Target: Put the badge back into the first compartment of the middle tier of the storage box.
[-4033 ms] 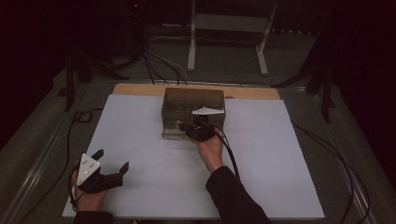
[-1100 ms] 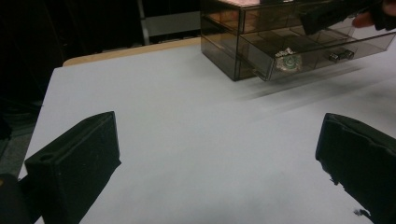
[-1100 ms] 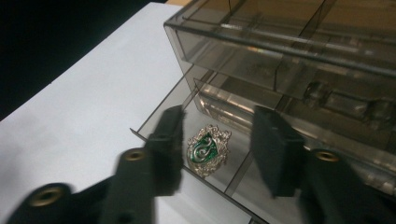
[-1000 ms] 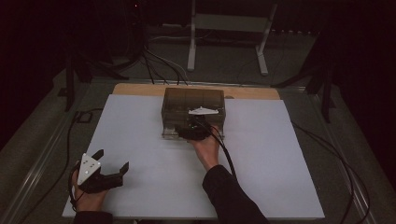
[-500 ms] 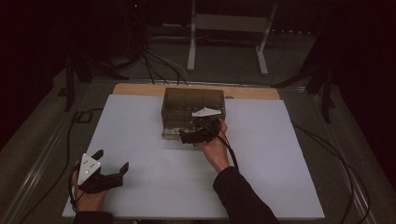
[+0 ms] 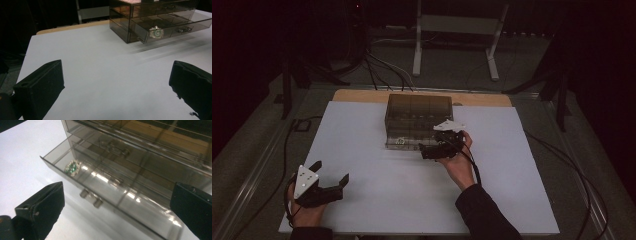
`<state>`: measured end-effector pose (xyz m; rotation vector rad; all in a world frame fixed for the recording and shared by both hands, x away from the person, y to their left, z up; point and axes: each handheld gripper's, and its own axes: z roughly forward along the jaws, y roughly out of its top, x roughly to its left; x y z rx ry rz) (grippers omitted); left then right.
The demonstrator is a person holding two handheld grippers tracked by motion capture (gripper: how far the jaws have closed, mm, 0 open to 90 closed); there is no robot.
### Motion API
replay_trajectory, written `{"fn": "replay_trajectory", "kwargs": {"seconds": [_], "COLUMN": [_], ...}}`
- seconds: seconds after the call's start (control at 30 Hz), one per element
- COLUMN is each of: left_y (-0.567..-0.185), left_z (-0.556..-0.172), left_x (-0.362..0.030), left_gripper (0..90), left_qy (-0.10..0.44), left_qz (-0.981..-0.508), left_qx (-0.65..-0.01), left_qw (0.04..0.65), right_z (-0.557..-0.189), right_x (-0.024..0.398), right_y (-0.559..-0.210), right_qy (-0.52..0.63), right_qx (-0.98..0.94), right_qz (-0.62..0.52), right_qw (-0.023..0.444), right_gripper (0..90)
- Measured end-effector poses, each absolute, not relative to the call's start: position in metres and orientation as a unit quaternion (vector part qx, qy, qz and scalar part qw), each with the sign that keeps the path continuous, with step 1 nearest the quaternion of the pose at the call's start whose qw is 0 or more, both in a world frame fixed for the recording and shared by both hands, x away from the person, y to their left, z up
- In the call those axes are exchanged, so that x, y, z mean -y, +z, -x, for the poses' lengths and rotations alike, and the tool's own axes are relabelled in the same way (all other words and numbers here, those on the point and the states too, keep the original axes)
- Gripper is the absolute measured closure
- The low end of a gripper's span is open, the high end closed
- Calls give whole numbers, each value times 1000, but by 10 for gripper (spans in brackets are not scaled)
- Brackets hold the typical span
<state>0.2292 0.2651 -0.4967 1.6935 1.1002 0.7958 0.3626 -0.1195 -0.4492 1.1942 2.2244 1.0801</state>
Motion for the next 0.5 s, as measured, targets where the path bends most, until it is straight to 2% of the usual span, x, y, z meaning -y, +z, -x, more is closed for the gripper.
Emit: {"fn": "replay_trajectory", "kwargs": {"seconds": [0.27, 0.5], "left_y": [-497, -497], "left_z": [-229, -229], "left_x": [-265, -264], "left_gripper": [5, 5], "left_qy": [324, 323], "left_qz": [-691, -690], "left_qx": [-448, -449], "left_qw": [466, 466], "right_z": [-351, -328], "right_x": [146, 172], "right_y": [-445, -448], "right_qy": [394, 389], "right_qx": [-785, -779], "right_qz": [-432, -428], "right_qw": [202, 243], "right_gripper": [0, 0]}}
